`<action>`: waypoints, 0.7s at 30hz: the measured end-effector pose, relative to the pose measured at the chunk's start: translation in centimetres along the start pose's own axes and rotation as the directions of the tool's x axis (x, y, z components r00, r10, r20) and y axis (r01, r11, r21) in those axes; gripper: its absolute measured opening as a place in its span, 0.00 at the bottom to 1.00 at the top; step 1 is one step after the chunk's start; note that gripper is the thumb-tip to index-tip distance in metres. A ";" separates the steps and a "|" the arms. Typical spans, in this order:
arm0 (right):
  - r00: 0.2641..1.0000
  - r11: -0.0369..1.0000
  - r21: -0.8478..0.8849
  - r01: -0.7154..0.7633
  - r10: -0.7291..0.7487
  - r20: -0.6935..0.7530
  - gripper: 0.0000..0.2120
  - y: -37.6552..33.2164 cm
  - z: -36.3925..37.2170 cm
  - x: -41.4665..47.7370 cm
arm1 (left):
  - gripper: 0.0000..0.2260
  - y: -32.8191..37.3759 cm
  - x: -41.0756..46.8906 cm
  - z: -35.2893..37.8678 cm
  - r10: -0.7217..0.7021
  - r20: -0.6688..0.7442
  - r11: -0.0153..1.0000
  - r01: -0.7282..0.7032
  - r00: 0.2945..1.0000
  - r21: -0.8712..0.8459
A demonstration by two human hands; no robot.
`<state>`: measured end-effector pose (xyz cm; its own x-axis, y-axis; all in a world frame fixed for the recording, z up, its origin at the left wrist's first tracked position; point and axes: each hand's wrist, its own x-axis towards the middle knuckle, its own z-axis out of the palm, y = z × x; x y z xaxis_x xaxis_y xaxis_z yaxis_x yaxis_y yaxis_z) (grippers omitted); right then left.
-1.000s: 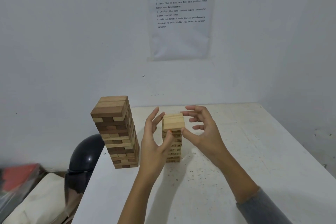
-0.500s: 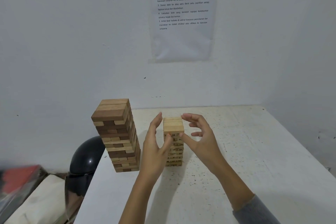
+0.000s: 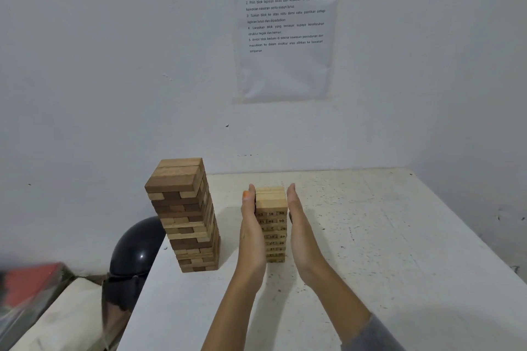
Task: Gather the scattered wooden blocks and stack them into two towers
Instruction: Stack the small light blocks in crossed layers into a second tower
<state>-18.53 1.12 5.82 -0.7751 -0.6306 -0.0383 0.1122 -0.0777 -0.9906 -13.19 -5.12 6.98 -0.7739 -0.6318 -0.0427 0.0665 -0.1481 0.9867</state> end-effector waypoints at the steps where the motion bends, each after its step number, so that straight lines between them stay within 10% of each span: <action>1: 1.000 0.999 0.032 -0.012 0.011 0.027 0.27 0.1 0.2 0.1 | 0.25 -0.2 0.2 0.0 -0.012 0.004 1.000 0.012 1.000 -0.002; 5: 1.000 0.997 0.071 -0.019 0.019 0.013 0.27 0.3 0.8 0.1 | 0.14 0.1 0.1 0.5 -0.029 -0.025 0.999 0.028 0.999 -0.031; 16: 0.961 0.997 0.082 0.003 0.019 -0.275 0.20 1.0 -1.2 -0.2 | 0.23 -2.3 0.4 -1.8 -0.007 -0.074 1.000 0.006 0.997 -0.018; 21: 0.930 0.978 -0.183 -0.102 0.029 -0.366 0.16 5.0 -3.2 -0.6 | 0.19 -6.1 -0.7 -3.6 0.007 -0.073 0.991 0.003 0.997 0.135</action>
<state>-19.49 3.59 0.52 -0.9452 -0.3066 -0.1120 0.0751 0.1295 -0.9887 -10.82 -6.50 0.46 -0.7254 -0.6867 -0.0475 -0.0219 -0.0460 0.9987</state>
